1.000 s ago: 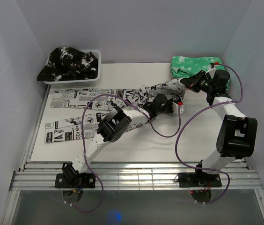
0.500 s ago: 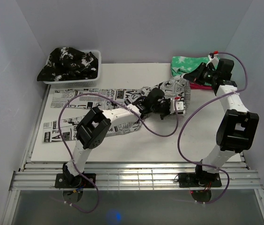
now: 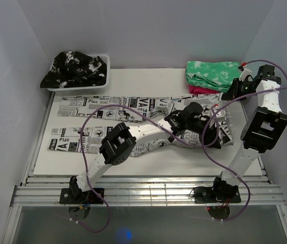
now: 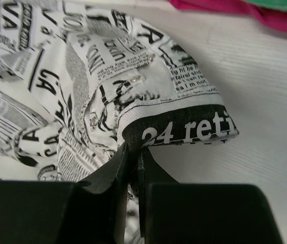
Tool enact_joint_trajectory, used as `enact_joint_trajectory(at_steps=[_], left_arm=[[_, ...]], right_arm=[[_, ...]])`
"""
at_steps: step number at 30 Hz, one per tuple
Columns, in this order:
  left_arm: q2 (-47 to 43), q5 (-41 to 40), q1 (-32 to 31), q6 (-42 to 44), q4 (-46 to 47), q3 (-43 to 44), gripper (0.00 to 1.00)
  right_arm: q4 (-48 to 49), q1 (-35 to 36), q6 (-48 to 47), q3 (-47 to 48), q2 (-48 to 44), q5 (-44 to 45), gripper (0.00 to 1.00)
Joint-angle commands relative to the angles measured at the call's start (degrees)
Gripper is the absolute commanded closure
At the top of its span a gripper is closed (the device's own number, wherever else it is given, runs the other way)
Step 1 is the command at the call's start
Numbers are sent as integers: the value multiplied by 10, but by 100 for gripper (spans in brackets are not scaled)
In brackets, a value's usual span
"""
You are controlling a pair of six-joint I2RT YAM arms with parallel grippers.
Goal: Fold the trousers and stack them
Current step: Flatten the trousers out
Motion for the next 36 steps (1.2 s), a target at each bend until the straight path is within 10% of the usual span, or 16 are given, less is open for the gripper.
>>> enact_joint_trajectory(at_steps=[1,4,14,21,28,32,36], left_arm=[[6,38,-12,-90,-25,40,26],[-26,28,-13,-63,-73,-16,2],[-245,19,75,-4,-131,-286,2],[-380,115,380,172,-430,-262,8],[-418,5,777,735,-854,-215,47],[-434,-78,942,975,-856,-273,52],[-418,-109,1048,1169,-856,-298,48]], right_arm=[[-105,-15,-162,25,12,40,92],[-110,-15,-205,24,36,49,74],[-116,-17,-197,74,29,40,3],[-179,-19,-305,47,-41,84,9],[-228,56,-429,-77,-136,122,9],[-222,88,-481,-164,-191,148,26],[-186,152,-510,-236,-255,145,22]])
